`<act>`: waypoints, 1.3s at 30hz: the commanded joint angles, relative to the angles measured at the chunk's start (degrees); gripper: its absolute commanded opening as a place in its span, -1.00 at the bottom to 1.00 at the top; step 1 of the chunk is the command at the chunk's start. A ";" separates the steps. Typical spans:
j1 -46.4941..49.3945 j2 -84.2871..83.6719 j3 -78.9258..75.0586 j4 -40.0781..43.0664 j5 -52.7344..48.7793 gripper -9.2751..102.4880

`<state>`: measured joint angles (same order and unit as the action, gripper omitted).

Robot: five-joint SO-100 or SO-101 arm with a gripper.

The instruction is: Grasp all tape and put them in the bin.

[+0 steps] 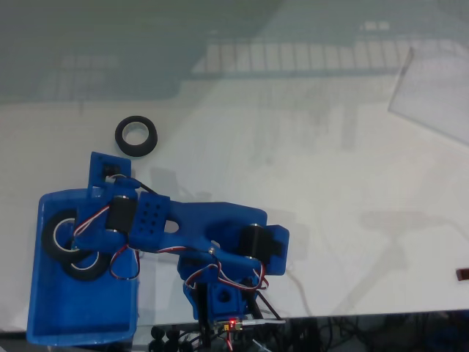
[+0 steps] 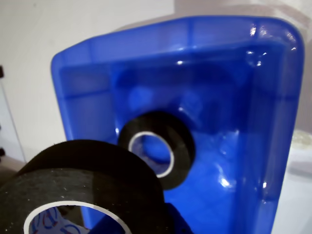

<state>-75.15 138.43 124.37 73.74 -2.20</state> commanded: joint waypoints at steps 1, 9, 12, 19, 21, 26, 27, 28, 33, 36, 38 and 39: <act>0.18 1.67 -0.44 -1.32 0.00 -0.61; 3.34 2.46 -0.35 -3.34 2.55 -0.33; 6.94 2.37 -0.35 -5.19 3.60 -0.33; 21.80 0.97 -1.05 -7.56 4.92 -0.34; 27.42 -0.79 -1.14 -8.61 5.01 -0.34; 40.43 -7.65 -1.76 -11.69 3.08 -0.34; 42.54 -9.32 -1.85 -12.39 2.99 -0.34; 44.30 -10.99 -2.20 -12.83 2.55 -0.34; 48.78 -19.34 -3.96 -14.33 1.41 -0.35; 49.39 -24.17 -6.94 -13.89 1.49 -0.37; 49.48 -27.16 -9.05 -13.80 1.32 -0.38; 49.57 -28.65 -10.11 -13.80 1.23 -0.38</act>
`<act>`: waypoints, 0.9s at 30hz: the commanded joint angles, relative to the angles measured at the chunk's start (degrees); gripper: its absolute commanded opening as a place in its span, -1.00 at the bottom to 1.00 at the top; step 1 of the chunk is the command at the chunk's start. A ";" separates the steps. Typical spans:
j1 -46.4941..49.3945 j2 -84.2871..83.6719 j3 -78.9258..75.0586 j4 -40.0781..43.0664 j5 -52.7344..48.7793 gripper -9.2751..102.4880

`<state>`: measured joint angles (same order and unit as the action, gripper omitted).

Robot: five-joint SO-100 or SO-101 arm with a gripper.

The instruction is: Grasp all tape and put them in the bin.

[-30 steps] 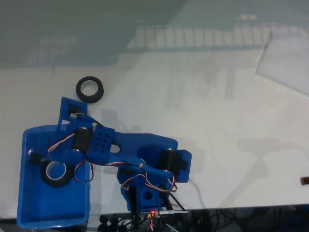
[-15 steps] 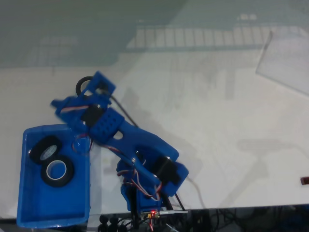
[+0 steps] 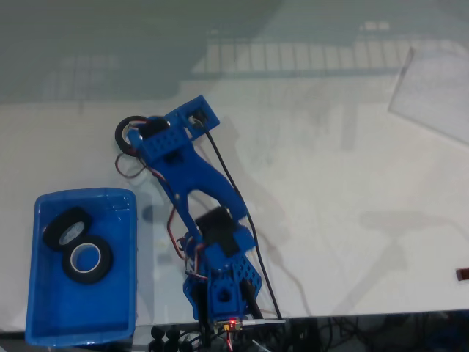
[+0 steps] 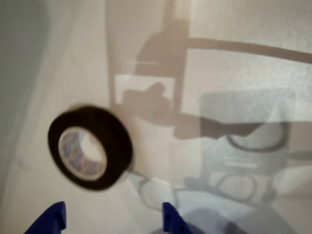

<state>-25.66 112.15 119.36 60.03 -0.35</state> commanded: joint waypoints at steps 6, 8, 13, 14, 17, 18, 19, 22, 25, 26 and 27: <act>0.09 -11.87 -12.13 0.09 -1.05 -0.38; -0.18 -15.38 -14.85 0.88 -1.41 -0.38; -0.88 -23.47 -21.18 3.08 -2.46 -0.38; -0.88 -24.79 -22.15 3.16 -2.55 -0.38; -1.23 -28.30 -24.35 3.25 -2.72 -0.38; -1.41 -29.27 -24.79 3.25 -2.81 -0.39; -1.49 -30.15 -25.22 3.25 -2.81 -0.39; -2.02 -32.70 -26.72 3.25 -2.99 -0.40; -2.55 -35.33 -28.21 2.64 -2.90 -0.44; -2.72 -36.21 -28.83 2.64 -2.81 -0.47; -2.90 -37.00 -29.18 2.55 -2.81 -0.51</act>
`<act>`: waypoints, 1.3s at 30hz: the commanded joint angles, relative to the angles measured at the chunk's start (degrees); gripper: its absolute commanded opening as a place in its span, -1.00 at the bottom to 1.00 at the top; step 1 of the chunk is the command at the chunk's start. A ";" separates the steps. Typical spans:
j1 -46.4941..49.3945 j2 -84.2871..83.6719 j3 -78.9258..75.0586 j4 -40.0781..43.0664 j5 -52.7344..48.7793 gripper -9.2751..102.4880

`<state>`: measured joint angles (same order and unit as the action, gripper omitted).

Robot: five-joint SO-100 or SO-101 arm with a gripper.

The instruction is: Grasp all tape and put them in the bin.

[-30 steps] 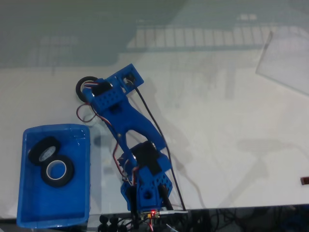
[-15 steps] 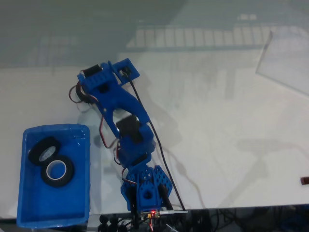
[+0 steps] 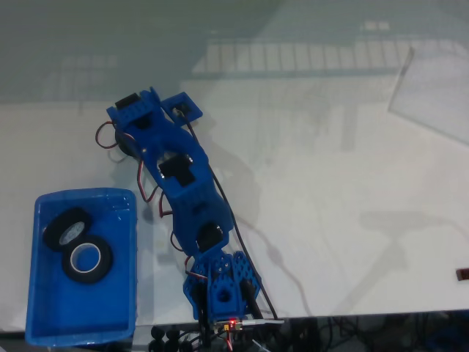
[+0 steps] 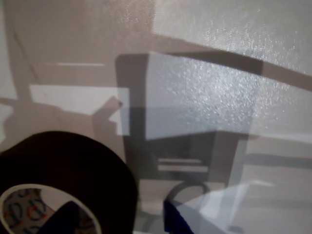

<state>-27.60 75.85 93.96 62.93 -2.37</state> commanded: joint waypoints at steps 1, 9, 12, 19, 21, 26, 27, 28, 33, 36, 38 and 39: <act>-0.97 -1.32 -3.87 -0.88 -0.79 -0.57; -0.53 -0.88 -3.87 -2.55 0.70 -0.83; 0.44 1.76 -3.69 -2.64 1.41 -0.83; 2.90 17.49 1.14 -2.02 1.32 -0.83; 3.25 23.99 3.87 -2.02 1.23 -0.83; 0.88 41.04 11.95 -1.49 0.53 -0.83; -0.26 44.38 13.45 -0.97 0.26 -0.83; -1.67 47.55 14.77 -0.35 0.00 -0.83; -11.43 60.82 19.25 4.39 -1.49 -0.83; -19.86 66.88 20.74 8.17 -2.46 -0.83; -26.19 69.43 21.27 10.46 -2.72 -0.83; -29.62 70.40 21.45 11.60 -2.90 -0.83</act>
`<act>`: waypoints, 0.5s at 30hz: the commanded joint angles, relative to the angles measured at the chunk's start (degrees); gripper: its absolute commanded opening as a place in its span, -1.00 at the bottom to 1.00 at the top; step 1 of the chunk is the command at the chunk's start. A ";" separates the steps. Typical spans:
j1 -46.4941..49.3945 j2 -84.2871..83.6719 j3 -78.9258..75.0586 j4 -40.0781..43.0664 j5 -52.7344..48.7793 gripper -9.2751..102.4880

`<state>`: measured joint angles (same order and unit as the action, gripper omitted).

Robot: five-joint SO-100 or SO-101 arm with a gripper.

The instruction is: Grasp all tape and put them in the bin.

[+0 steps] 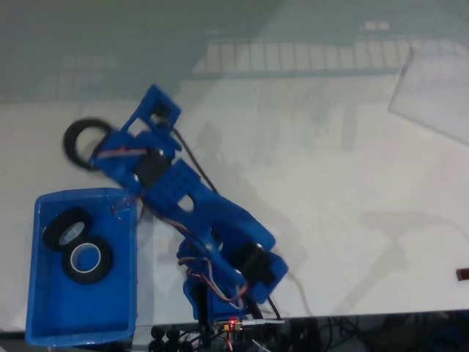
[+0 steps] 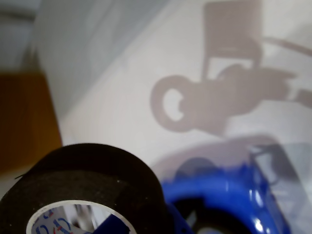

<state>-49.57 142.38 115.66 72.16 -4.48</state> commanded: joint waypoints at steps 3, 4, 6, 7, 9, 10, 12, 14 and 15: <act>-16.96 5.27 0.53 4.31 -0.35 -0.83; -20.04 5.54 0.79 5.19 -0.44 -0.83; -25.75 6.24 1.41 7.12 -0.79 -0.83; -28.39 7.03 2.20 7.56 -0.79 -0.83; -32.43 8.09 4.13 7.65 -0.79 -0.83; -33.93 8.35 5.01 7.65 -0.88 -0.83; -35.68 8.35 6.50 7.56 -1.41 -0.83; -36.12 8.61 8.09 6.86 -1.67 -0.83; -36.12 8.70 8.70 6.77 -1.85 -0.83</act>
<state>-84.02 149.94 124.10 79.63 -5.54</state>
